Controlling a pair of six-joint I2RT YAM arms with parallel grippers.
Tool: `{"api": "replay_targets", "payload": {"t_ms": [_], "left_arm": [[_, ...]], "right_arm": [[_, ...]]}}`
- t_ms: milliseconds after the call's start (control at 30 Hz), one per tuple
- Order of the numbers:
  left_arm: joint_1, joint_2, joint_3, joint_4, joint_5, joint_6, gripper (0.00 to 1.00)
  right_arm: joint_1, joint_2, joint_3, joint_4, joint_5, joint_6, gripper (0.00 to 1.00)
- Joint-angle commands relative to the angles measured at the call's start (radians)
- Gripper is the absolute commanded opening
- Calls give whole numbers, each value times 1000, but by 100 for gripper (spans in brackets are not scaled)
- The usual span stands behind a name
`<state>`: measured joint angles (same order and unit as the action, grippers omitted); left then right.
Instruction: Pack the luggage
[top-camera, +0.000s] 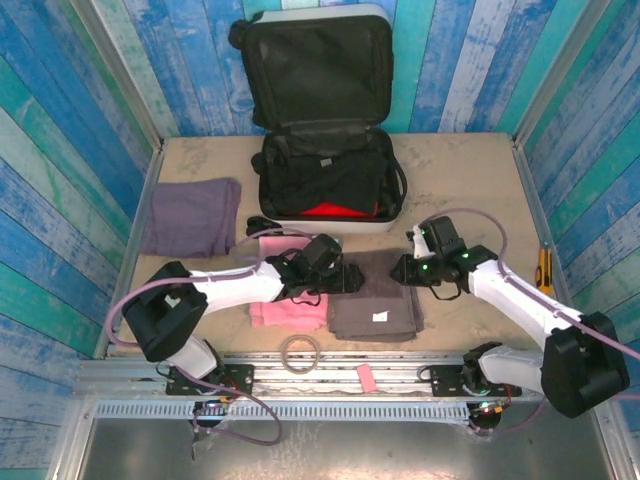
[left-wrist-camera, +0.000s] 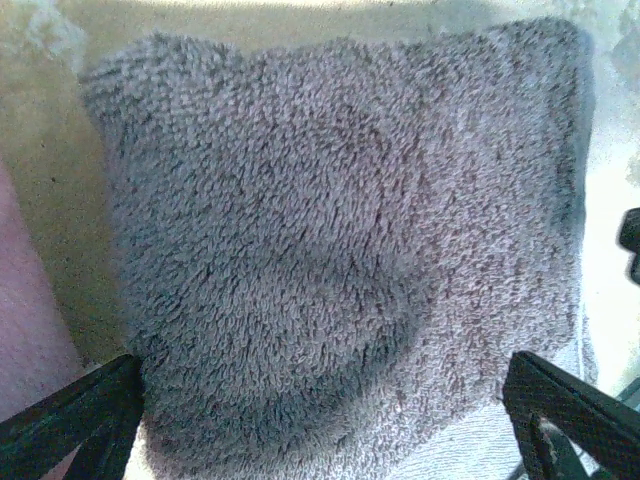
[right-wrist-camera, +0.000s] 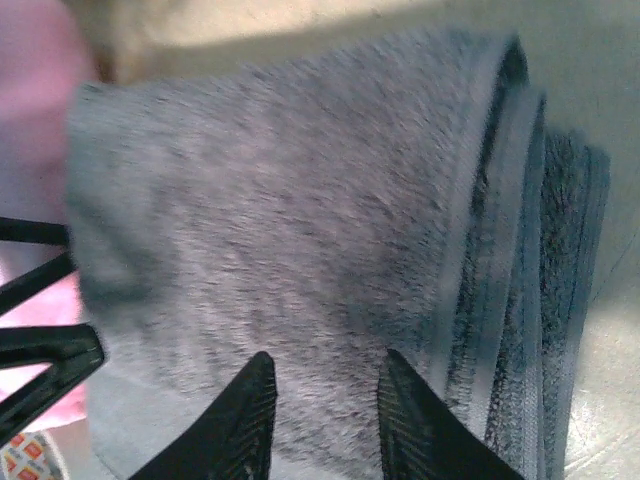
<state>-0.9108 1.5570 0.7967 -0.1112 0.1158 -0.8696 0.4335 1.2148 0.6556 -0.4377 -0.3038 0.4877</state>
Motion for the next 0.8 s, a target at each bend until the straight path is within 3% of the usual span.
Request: {"api": "replay_targets", "payload": {"t_ms": [0, 100, 133, 367, 767], "left_arm": [[-10, 42, 19, 22, 10, -3, 97], [-11, 44, 17, 18, -5, 11, 99], [-12, 41, 12, 21, -11, 14, 93], [-12, 54, 14, 41, -27, 24, 93], [-11, 155, 14, 153, 5, -89, 93]], "right_arm": [[7, 51, -23, 91, 14, 38, 28], [7, 115, -24, 119, 54, 37, 25], [4, 138, -21, 126, 69, 37, 25], [-53, 266, 19, 154, 88, 1, 20], [-142, 171, 6, 76, 62, -63, 22]]}}
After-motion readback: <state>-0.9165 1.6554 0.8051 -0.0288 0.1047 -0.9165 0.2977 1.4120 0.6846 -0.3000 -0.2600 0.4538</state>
